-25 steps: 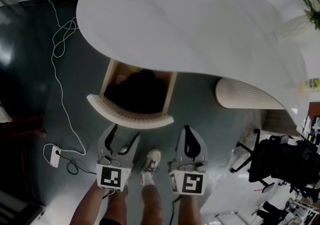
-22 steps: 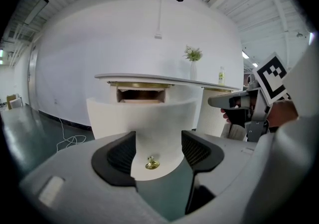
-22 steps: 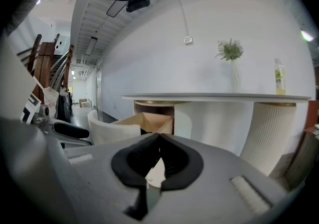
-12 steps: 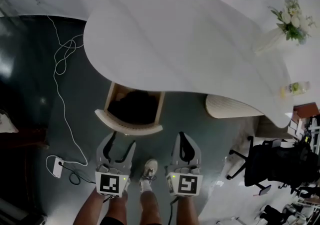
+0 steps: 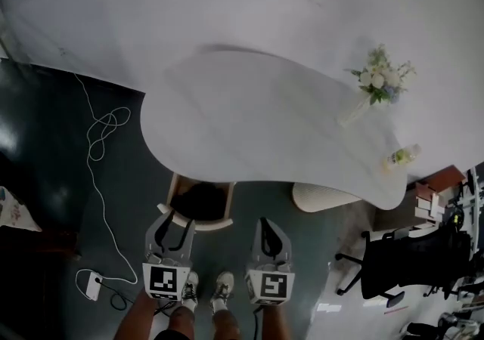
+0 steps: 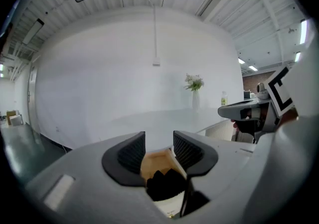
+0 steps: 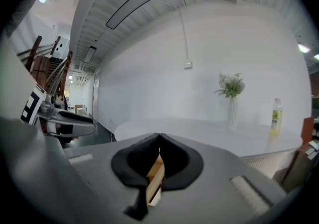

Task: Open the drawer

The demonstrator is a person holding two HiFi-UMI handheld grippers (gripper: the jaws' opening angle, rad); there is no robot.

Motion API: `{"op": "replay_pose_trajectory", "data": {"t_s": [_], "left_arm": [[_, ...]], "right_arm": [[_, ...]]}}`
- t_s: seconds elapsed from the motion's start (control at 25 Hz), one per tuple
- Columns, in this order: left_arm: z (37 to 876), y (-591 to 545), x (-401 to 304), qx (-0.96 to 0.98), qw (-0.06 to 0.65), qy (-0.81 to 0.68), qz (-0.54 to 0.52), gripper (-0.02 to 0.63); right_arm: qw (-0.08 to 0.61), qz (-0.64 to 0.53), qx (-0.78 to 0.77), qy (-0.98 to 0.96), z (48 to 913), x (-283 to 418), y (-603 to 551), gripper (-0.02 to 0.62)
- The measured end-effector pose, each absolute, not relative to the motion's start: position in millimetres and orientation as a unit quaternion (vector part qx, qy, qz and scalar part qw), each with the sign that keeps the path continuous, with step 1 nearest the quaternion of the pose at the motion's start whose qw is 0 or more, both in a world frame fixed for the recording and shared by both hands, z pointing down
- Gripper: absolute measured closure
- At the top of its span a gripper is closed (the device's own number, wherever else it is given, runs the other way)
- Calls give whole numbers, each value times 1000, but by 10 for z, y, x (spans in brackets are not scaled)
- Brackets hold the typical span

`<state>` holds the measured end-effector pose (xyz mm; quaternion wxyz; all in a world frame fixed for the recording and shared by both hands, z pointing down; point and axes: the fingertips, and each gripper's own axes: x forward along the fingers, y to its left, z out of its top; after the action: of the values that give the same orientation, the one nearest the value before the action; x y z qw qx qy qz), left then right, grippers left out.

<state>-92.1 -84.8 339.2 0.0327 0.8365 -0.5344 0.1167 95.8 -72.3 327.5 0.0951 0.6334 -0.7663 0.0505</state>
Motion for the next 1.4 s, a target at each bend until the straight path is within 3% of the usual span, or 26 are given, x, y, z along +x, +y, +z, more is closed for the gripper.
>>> {"op": "replay_pose_trajectory", "data": {"t_s": [0.48, 0.72, 1.4], "left_arm": [[1937, -985, -1074, 836, -14, -541, 93, 551], [1507, -768, -1234, 839, -15, -536, 94, 588], [1207, -32, -1624, 841, -11, -533, 94, 594]], "right_arm": [[70, 34, 655, -752, 1997, 869, -564, 592], [65, 20, 663, -746, 1480, 830, -217, 591], [62, -10, 669, -741, 1020, 691, 551, 592]]}}
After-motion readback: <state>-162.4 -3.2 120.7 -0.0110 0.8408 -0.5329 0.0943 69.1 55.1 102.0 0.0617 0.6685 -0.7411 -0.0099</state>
